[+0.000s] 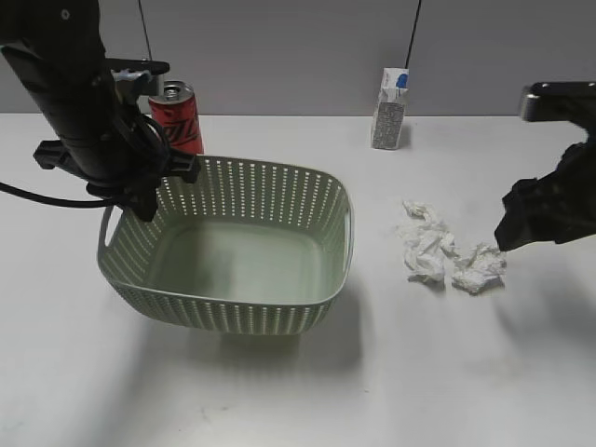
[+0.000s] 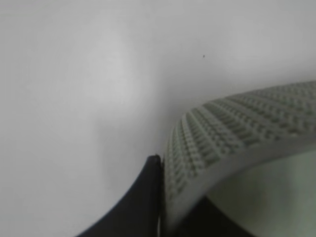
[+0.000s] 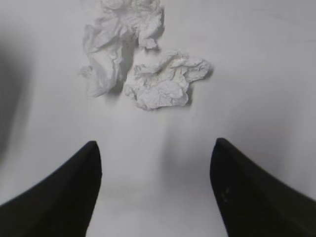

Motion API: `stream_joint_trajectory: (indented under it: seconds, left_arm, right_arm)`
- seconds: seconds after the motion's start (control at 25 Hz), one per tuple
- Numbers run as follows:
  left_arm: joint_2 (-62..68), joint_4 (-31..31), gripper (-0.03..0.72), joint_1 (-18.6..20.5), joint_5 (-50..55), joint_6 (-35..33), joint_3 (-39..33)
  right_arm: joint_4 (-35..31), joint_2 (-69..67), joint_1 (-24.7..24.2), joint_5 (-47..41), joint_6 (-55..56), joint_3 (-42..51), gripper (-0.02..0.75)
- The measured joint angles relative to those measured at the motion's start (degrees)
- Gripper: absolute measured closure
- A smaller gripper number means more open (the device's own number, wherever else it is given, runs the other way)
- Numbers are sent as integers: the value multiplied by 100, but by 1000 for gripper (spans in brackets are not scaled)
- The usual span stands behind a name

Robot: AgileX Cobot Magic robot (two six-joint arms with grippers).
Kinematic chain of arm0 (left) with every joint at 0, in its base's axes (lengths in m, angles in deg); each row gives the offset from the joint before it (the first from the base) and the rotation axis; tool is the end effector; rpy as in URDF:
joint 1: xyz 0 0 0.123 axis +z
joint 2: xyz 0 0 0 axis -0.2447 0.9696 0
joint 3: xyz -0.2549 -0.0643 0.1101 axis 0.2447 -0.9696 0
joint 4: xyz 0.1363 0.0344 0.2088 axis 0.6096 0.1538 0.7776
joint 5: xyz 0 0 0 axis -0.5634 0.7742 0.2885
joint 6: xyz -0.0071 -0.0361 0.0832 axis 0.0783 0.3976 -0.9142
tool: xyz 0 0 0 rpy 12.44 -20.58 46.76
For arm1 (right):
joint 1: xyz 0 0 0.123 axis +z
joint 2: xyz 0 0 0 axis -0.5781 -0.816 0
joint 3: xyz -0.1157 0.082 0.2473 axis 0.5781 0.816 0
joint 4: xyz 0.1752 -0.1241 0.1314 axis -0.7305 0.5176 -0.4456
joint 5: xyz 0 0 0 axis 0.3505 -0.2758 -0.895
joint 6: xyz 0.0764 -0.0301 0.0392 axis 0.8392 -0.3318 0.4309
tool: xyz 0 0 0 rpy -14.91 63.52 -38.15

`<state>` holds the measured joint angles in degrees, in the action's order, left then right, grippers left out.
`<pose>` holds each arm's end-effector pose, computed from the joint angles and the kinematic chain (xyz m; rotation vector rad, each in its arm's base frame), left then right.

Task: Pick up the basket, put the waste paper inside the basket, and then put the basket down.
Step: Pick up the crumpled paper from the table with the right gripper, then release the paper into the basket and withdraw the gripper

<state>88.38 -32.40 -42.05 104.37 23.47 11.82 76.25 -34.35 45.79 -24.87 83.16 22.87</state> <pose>0.3144 -0.1734 0.2123 0.4408 2.9069 -0.2098 0.2769 0.0633 0.2145 -0.2117 2.7467 0.2446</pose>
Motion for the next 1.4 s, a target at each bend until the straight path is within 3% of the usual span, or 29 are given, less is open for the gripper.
stream_joint_trajectory:
  seconds: [0.24, 0.48, 0.6, 0.76, 0.8, 1.04, 1.16, 1.4]
  left_arm:
    - [0, 18, 688, 0, 5, 0, 0]
    - [0, 22, 688, 0, 29, 0, 0]
    - [0, 22, 688, 0, 42, 1, 0]
    - [0, 22, 688, 0, 42, 0, 0]
    - [0, 22, 688, 0, 42, -6, 0]
    - [0, 22, 688, 0, 44, 0, 0]
    - [0, 24, 688, 0, 44, 1, 0]
    - [0, 29, 688, 0, 49, -4, 0]
  right_arm:
    - [-101, -1508, 0, 112, 65, -488, 220]
    - [-107, -2245, 0, 897, 81, -572, 236]
    - [-107, -2331, 0, 1035, 81, -572, 349]
    - [-107, -2330, 0, 1026, 74, -577, 643]
    - [-107, -2313, 0, 994, 74, -577, 685]
    - [-118, -1495, 81, 495, -115, -577, 735]
    - [-118, -717, 474, 399, -315, -598, 735]
    - [-355, -35, 1847, 614, -395, -1225, 736]
